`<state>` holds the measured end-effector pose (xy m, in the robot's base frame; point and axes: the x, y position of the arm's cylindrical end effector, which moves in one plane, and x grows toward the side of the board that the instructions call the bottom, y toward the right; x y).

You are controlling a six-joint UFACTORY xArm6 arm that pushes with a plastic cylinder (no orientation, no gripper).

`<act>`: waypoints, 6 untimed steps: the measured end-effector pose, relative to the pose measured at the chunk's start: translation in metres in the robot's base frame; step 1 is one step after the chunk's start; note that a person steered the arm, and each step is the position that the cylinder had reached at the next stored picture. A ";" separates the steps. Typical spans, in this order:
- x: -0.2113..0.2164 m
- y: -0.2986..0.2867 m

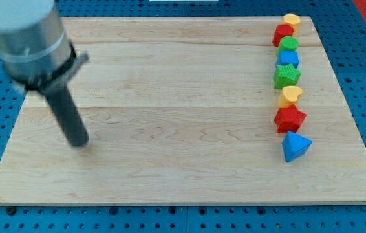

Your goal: Move your arm to the bottom right of the board

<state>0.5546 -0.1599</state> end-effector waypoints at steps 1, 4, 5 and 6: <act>0.043 0.091; 0.063 0.325; 0.054 0.406; -0.003 0.410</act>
